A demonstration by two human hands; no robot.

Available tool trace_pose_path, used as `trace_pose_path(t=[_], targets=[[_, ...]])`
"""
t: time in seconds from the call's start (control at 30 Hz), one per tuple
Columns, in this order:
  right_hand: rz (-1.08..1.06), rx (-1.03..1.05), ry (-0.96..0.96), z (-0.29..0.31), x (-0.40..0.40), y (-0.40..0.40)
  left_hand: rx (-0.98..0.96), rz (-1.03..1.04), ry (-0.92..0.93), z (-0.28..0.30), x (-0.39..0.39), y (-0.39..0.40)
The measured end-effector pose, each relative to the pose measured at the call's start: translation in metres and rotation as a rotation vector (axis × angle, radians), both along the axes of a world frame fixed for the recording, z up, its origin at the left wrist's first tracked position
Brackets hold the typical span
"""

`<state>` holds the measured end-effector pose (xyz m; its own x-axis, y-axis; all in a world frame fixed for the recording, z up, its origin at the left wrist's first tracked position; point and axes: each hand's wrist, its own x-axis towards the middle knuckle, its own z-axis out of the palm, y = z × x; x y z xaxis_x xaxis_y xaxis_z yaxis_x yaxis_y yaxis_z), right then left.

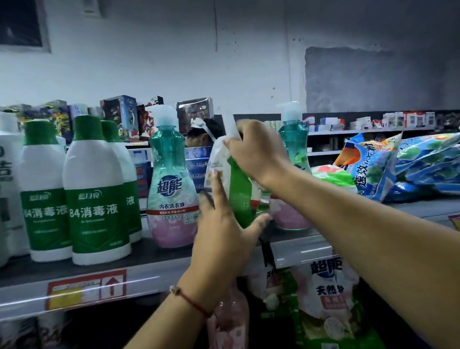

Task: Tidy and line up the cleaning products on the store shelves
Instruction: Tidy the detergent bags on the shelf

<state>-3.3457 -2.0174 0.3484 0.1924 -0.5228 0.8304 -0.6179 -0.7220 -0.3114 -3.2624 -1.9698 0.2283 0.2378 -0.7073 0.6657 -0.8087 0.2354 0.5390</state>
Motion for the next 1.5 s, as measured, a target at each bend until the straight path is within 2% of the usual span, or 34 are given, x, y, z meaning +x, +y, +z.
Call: trace_pose_path(t=[0.07, 0.1, 0.23, 0.3, 0.4, 0.5, 0.57, 0.6, 0.67, 0.73, 0.8, 0.87, 0.93, 1.03, 1.1, 1.2, 1.27, 1.37, 1.5], targets=[[0.118, -0.098, 0.009, 0.005, 0.0, 0.023, -0.048, -0.074, 0.249, 0.01, -0.012, 0.004], [0.196, -0.14, 0.008, 0.005, -0.002, 0.037, -0.094, -0.082, 0.318, 0.013, -0.017, 0.008], [0.417, -0.23, -0.07, 0.017, -0.027, 0.092, -0.413, 0.098, 0.291, 0.02, -0.038, 0.04], [0.483, -0.236, -0.089, 0.021, -0.052, 0.111, -0.492, 0.117, 0.337, 0.022, -0.048, 0.057], [0.56, -0.117, -0.026, 0.006, -0.102, 0.127, -0.478, -0.14, 0.504, 0.006, -0.075, 0.083], [0.552, 0.047, -0.064, -0.041, -0.159, 0.127, -0.324, -0.361, 0.731, -0.048, -0.106, 0.099], [0.48, 0.186, -0.178, -0.092, -0.196, 0.116, -0.216, -0.373, 0.914, -0.094, -0.123, 0.105], [0.419, 0.338, -0.216, -0.124, -0.214, 0.11, -0.153, -0.362, 1.003, -0.114, -0.131, 0.109], [0.327, 0.772, -0.188, -0.188, -0.245, 0.107, 0.008, -0.345, 1.156, -0.152, -0.147, 0.118], [0.439, 1.177, -0.279, -0.251, -0.27, 0.116, 0.203, -0.311, 1.291, -0.182, -0.168, 0.134], [0.53, 1.407, -0.489, -0.29, -0.289, 0.139, 0.377, -0.35, 1.35, -0.205, -0.187, 0.151], [0.494, 1.454, -0.596, -0.318, -0.306, 0.155, 0.516, -0.354, 1.356, -0.218, -0.204, 0.159], [0.44, 1.473, -0.646, -0.338, -0.321, 0.167, 0.658, -0.492, 1.261, -0.238, -0.212, 0.173], [0.329, 1.483, -0.63, -0.349, -0.334, 0.179, 0.867, -0.541, 1.401, -0.257, -0.225, 0.175], [0.251, 1.454, -0.538, -0.352, -0.339, 0.185, 0.949, -0.315, 1.545, -0.256, -0.246, 0.168], [0.141, 1.363, -0.31, -0.351, -0.345, 0.189, 0.898, -0.379, 1.699, -0.279, -0.264, 0.175], [0.099, 1.355, -0.244, -0.348, -0.351, 0.189, 0.876, -0.377, 1.76, -0.283, -0.269, 0.167], [0.13, 1.362, -0.267, -0.346, -0.361, 0.188, 0.878, -0.372, 1.738, -0.285, -0.275, 0.161], [0.185, 1.42, -0.413, -0.351, -0.375, 0.184, 0.898, -0.375, 1.629, -0.276, -0.278, 0.154]])
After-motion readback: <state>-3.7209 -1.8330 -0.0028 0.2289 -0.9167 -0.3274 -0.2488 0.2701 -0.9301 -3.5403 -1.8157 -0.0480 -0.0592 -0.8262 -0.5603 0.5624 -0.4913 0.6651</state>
